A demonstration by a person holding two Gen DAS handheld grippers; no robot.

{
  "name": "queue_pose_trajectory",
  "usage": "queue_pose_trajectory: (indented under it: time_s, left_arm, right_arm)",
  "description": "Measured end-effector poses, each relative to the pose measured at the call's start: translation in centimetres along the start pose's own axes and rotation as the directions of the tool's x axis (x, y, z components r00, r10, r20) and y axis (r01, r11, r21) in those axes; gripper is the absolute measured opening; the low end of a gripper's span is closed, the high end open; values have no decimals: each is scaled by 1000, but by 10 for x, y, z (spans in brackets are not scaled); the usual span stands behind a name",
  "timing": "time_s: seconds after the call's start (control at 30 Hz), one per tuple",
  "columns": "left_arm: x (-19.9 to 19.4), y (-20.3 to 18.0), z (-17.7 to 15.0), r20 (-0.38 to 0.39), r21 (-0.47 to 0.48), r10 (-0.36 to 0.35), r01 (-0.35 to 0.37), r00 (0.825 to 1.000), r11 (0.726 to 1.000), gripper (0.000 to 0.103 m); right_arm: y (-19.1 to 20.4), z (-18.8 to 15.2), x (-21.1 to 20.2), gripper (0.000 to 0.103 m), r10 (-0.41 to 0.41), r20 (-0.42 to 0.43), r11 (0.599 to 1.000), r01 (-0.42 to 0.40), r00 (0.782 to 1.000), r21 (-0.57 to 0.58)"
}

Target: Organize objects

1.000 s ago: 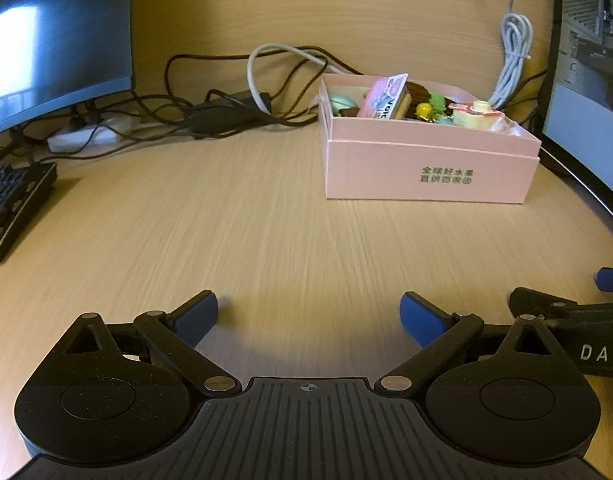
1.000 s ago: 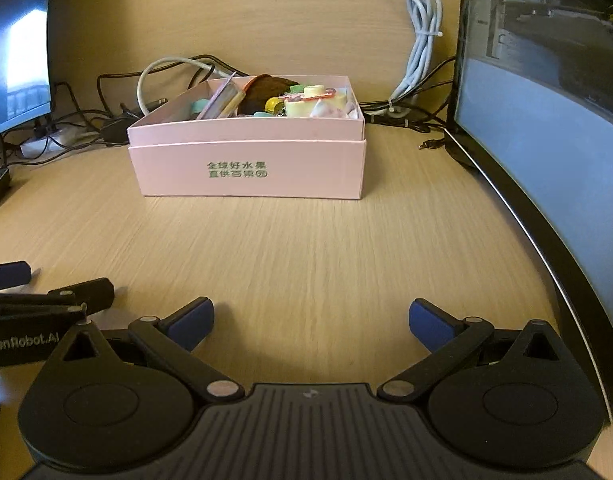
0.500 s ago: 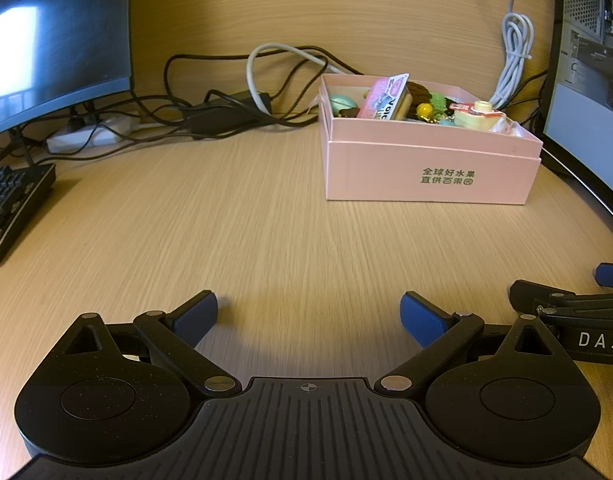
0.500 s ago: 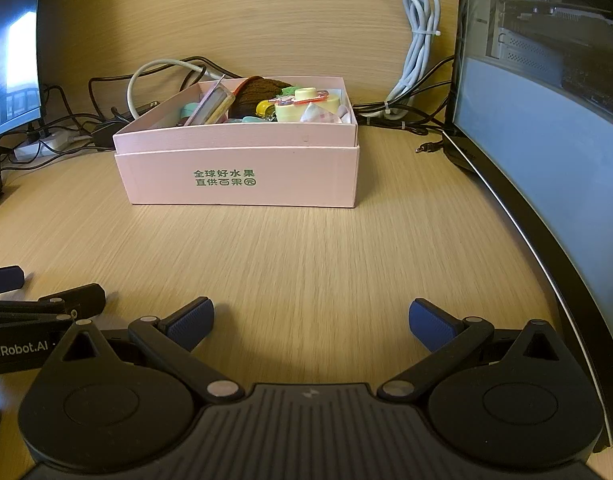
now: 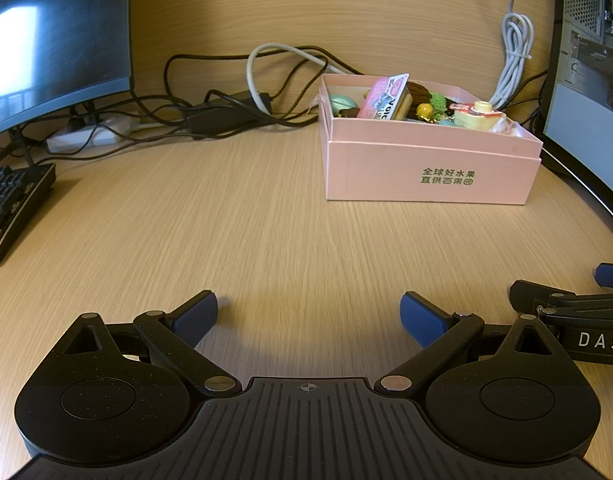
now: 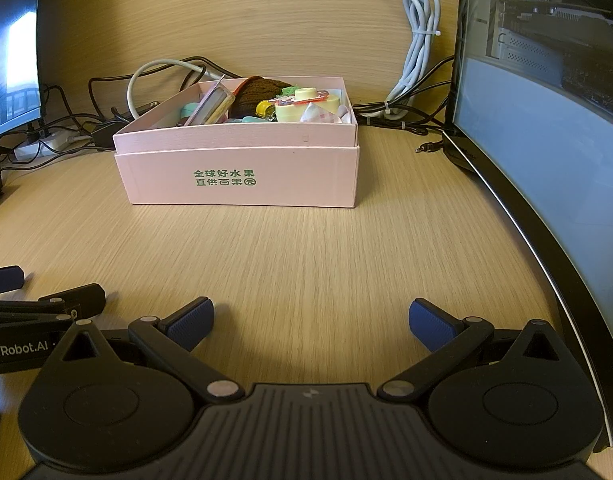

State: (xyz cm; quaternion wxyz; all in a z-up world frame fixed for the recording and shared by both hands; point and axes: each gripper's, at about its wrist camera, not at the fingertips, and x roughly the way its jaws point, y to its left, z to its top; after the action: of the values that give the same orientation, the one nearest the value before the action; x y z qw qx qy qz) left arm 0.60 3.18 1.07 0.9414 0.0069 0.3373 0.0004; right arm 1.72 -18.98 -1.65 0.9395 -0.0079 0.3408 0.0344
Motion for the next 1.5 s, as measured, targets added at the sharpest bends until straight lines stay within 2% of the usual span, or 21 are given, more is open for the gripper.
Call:
queue_pose_trajectory:
  time_s: [1.5]
  left_arm:
    - [1, 0, 0, 2, -1, -6, 6, 1000, 1000, 100]
  right_arm:
    - [1, 0, -1, 103, -1, -2, 1000, 1, 1000, 0]
